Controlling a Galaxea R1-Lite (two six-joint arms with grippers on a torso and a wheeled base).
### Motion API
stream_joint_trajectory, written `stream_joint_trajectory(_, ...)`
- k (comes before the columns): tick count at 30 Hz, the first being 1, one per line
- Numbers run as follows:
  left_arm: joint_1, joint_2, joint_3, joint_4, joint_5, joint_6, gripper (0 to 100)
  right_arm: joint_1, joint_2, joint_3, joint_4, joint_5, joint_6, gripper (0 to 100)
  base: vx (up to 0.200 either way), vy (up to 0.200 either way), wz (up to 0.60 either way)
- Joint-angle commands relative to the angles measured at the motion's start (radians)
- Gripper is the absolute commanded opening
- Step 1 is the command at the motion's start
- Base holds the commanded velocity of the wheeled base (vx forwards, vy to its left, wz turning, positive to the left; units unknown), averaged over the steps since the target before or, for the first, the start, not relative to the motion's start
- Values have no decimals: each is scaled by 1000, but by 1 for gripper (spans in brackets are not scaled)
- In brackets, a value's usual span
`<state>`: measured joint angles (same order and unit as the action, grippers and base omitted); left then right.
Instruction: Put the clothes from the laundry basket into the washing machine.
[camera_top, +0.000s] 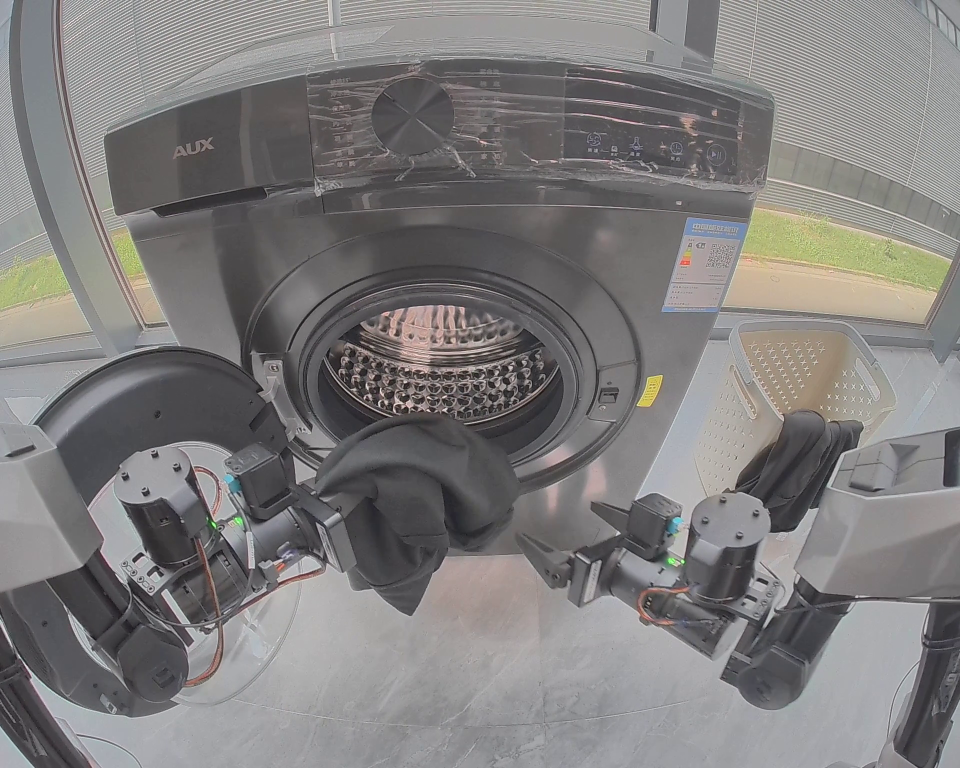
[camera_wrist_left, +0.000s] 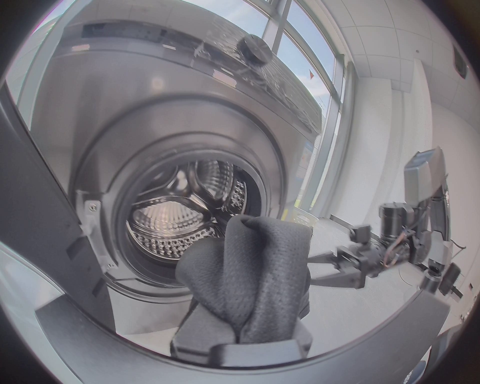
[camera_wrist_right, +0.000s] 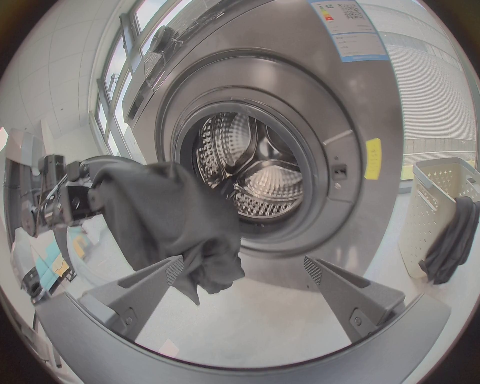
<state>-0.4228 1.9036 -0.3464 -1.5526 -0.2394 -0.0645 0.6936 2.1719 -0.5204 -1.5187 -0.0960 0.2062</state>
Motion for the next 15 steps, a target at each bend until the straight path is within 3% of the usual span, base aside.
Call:
stream_joint_trajectory(1, 1, -80, 9, -8, 112, -18, 0, -36, -152, 232, -31, -13, 13, 100, 0, 0, 0)
stream_joint_trajectory(4, -5, -80, 20, -6, 167, -20, 0, -65, -190, 301, -31, -48, 15, 100, 0, 0, 0)
stream_joint_trajectory(15, -44, -74, 61, -8, 181, -5, 0, -85, -234, 318, -29, -54, 12, 100, 0, 0, 0)
